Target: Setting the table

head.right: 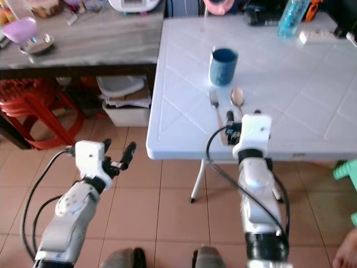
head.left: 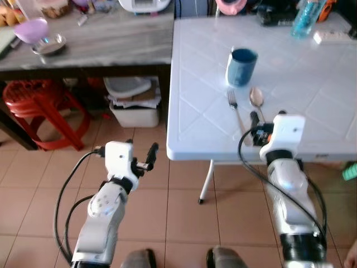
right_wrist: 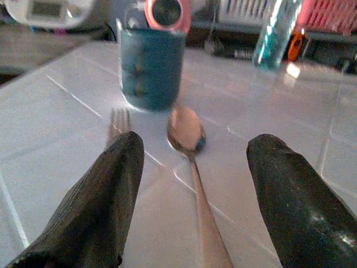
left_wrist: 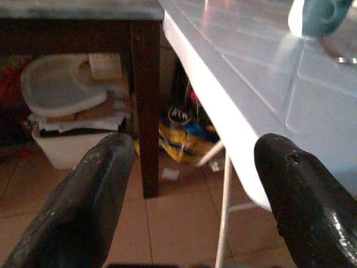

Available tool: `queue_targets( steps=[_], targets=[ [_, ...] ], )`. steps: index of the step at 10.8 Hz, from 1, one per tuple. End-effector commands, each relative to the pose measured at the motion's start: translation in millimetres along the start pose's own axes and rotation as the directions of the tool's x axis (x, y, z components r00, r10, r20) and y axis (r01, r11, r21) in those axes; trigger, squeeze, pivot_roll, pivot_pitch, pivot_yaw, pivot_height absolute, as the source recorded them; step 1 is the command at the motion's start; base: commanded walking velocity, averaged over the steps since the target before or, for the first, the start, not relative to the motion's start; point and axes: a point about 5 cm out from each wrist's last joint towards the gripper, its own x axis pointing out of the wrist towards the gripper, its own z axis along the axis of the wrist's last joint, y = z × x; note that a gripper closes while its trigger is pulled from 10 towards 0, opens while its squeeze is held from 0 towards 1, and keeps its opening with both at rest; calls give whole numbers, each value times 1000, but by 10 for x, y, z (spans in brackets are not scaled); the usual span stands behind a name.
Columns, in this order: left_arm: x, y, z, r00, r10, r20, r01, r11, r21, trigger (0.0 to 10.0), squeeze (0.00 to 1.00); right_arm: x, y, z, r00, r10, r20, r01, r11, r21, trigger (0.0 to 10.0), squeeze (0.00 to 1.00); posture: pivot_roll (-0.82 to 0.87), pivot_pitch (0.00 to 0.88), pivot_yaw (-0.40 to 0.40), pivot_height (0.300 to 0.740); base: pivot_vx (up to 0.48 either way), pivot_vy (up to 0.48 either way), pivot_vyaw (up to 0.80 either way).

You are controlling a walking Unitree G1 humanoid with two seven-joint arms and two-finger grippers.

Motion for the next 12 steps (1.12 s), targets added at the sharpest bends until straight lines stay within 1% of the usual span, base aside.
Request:
queue_targets(
  steps=[1, 3, 4, 7, 8, 9, 10, 11, 12],
  targets=[
    [-58, 32, -1, 1000, 6, -18, -6, 1000, 14, 10000, 0, 43, -32, -20, 999, -11, -38, 11, 1000, 4, 10000, 0, -46, 196, 94, 740, 0, 0, 0],
    [-102, 73, 14, 999, 13, -29, -12, 1000, 25, 10000, 0, 161, -95, 48, 999, -6, -54, 6, 1000, 6, 10000, 0, -30, 213, 98, 740, 0, 0, 0],
    [-112, 86, 31, 999, 15, -33, -14, 999, 30, 10000, 0, 241, -85, 119, 997, 40, -60, -40, 999, 13, 10000, 0, -24, 219, 102, 740, 0, 0, 0],
    [-152, 128, 67, 999, 25, -44, -23, 999, 48, 10000, 0, 357, -21, 293, 993, 112, -27, -113, 994, -3, 10000, 0, -1, 232, 113, 740, 0, 0, 0],
    [-172, 147, 78, 998, 26, -51, -23, 998, 53, 10000, 0, 419, 12, 358, 987, 153, -38, -153, 988, 9, 10000, 0, 7, 242, 114, 740, 0, 0, 0],
    [-195, 151, 71, 998, 30, -62, -26, 998, 61, 10000, 0, 473, 32, 394, 980, 190, -59, -188, 981, 44, 10000, 0, 12, 245, 117, 740, 0, 0, 0],
    [-210, 159, 74, 997, 35, -69, -30, 997, 67, 10000, 0, 520, 53, 444, 967, 244, -69, -243, 970, 20, 10000, 0, 15, 248, 120, 740, 0, 0, 0],
    [-218, 169, 81, 997, 35, -73, -29, 997, 70, 10000, 0, 542, 62, 460, 961, 265, -80, -265, 964, 17, 10000, 0, 21, 252, 125, 740, 0, 0, 0],
    [-223, 184, 86, 996, 35, -79, -29, 997, 75, 10000, 0, 577, 90, 458, 943, 314, -108, -314, 949, 15, 10000, 0, 22, 254, 127, 740, 0, 0, 0]
  ],
)
